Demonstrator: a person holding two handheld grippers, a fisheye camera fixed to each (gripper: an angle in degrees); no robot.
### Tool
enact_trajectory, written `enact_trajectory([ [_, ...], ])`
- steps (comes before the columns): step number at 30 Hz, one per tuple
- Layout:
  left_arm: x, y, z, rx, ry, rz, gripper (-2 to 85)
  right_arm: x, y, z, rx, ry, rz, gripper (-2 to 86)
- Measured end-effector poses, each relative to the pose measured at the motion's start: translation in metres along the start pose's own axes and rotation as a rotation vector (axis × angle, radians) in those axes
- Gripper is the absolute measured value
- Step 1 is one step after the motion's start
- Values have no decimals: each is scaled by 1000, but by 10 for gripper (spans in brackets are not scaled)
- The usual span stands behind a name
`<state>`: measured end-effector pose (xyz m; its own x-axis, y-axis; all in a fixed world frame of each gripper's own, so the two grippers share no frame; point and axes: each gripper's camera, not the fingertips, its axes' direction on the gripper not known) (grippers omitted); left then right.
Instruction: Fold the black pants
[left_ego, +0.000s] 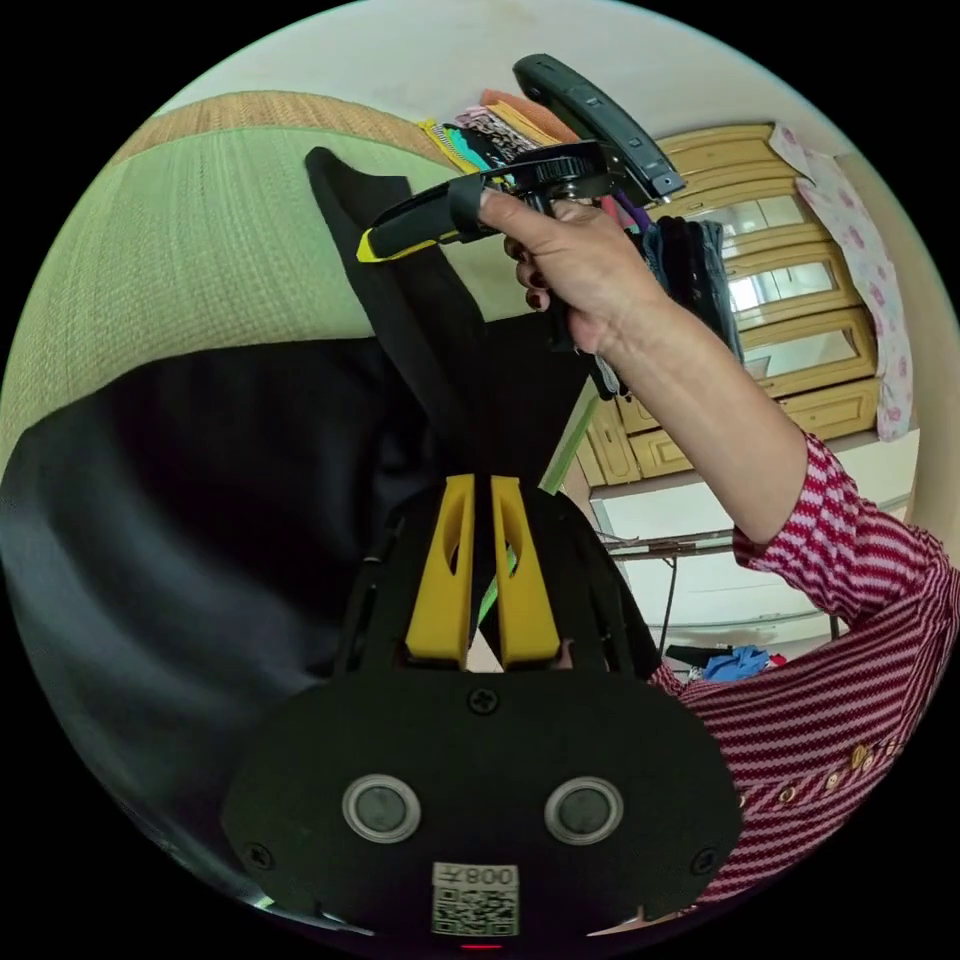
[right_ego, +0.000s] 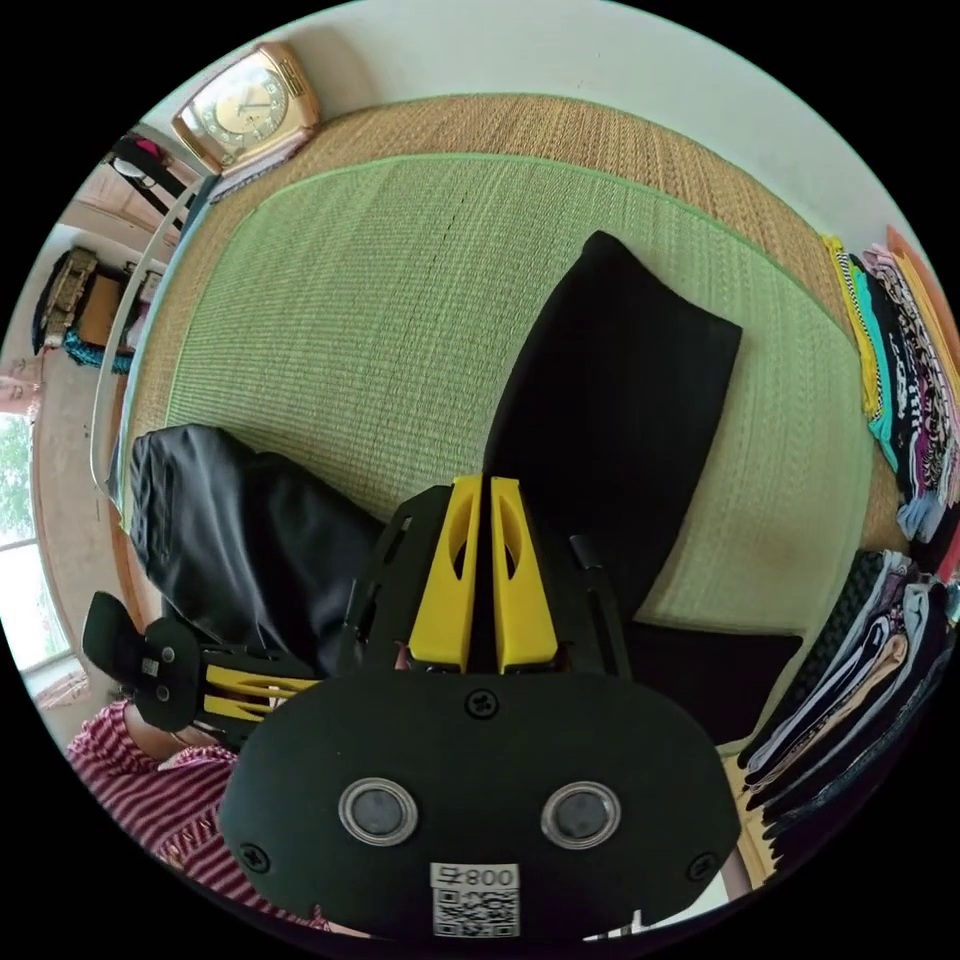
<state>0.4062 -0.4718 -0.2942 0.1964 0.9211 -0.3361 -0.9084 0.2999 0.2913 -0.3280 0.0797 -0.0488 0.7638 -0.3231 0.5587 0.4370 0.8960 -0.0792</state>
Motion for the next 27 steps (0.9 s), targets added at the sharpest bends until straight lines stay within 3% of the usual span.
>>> enact_trajectory([
  [8, 36, -17, 26, -128, -58, 136, 34, 57, 141, -85, 195, -30, 29, 13],
  [16, 48, -32, 58, -249, -99, 114, 46, 126, 278, -48, 253, -101, 236, 10],
  [27, 41, -60, 28, -70, -39, -42, 63, 202, 363, 32, 295, -277, 427, 10],
])
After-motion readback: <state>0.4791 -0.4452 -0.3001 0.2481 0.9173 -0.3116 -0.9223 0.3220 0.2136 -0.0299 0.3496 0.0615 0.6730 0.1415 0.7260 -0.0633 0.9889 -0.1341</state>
